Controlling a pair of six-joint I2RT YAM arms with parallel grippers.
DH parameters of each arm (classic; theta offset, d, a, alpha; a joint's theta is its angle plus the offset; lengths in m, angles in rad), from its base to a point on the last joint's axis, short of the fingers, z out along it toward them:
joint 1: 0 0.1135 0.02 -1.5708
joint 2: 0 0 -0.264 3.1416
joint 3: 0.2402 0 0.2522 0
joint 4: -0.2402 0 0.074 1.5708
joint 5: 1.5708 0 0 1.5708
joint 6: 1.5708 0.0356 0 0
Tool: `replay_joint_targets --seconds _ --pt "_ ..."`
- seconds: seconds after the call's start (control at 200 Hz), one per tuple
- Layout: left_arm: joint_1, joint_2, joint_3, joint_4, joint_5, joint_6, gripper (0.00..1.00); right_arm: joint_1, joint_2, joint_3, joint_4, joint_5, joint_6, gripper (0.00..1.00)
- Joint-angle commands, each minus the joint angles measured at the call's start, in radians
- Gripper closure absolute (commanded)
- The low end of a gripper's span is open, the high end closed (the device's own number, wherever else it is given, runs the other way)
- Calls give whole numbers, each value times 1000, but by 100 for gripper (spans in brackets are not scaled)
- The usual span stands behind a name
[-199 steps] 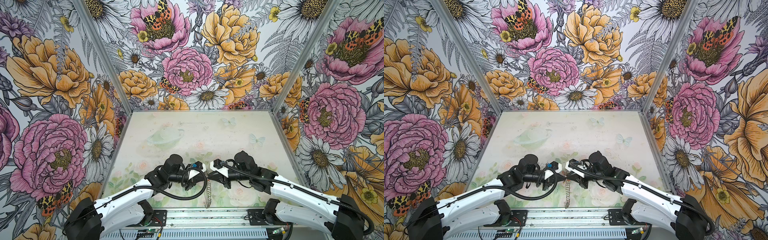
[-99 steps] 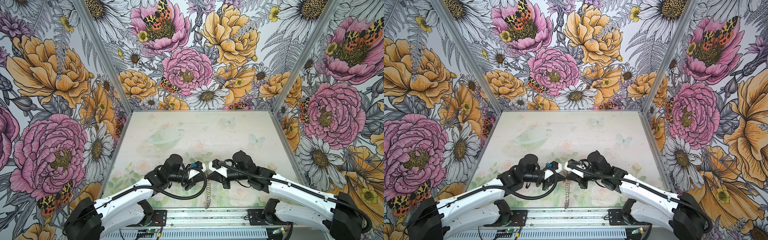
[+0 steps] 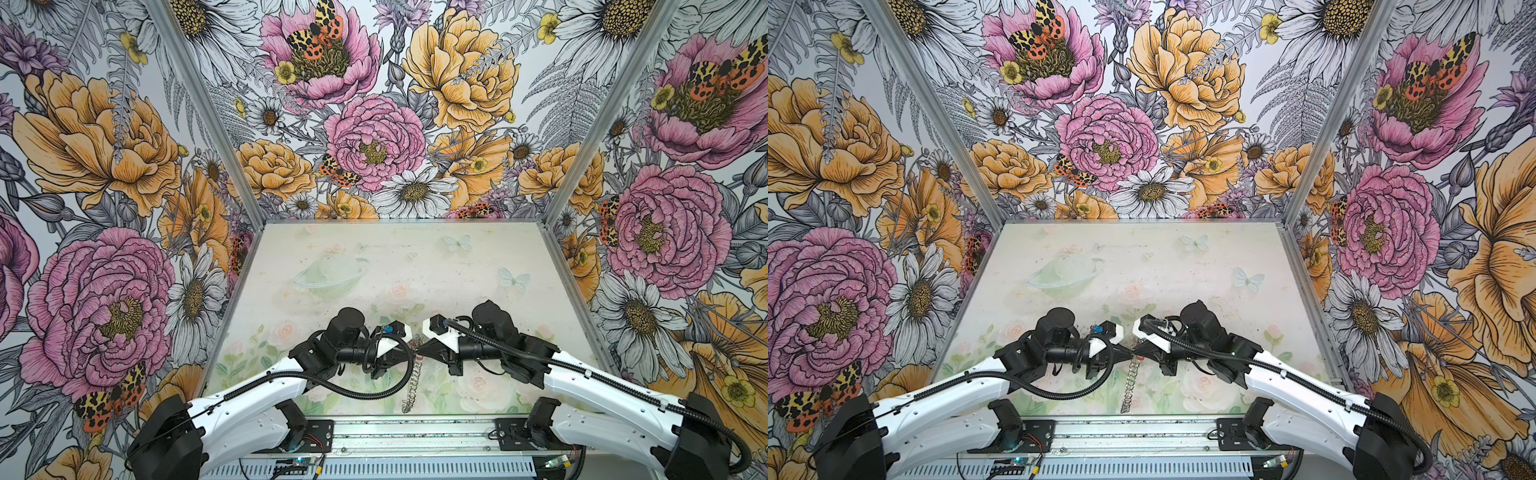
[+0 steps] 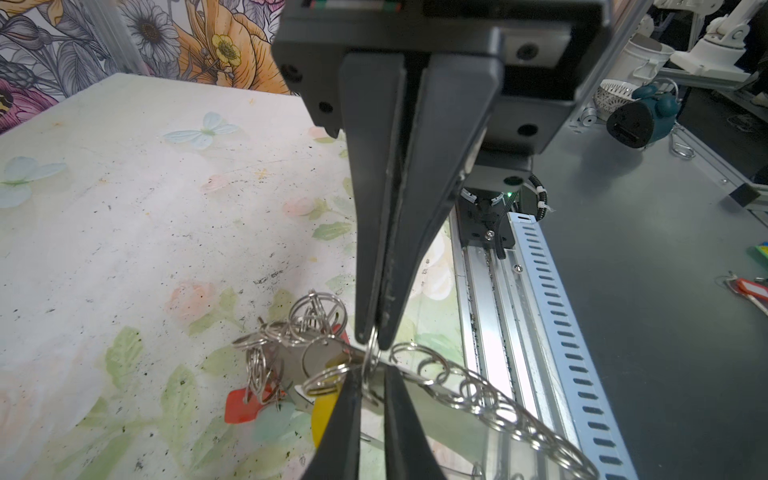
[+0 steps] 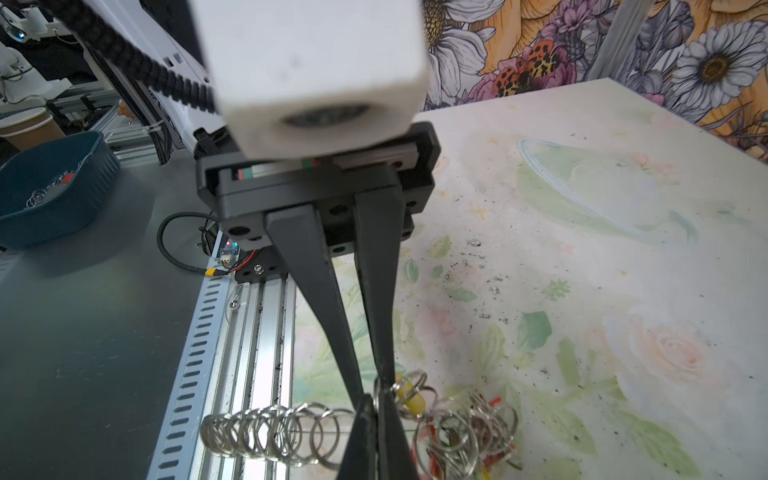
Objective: Put the keys on the keyring
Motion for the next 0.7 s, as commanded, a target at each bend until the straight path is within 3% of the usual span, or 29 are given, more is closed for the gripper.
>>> replay_joint_targets --seconds 0.0,0.35,0.696 --pt "7 -5 -4 47 10 -16 84 -6 -39 -23 171 -20 72 100" --pt "9 -37 -20 64 2 -28 83 -7 -12 -84 348 -27 134 100" --pt "9 -38 -34 92 13 -54 83 -8 28 -210 739 16 298 100"
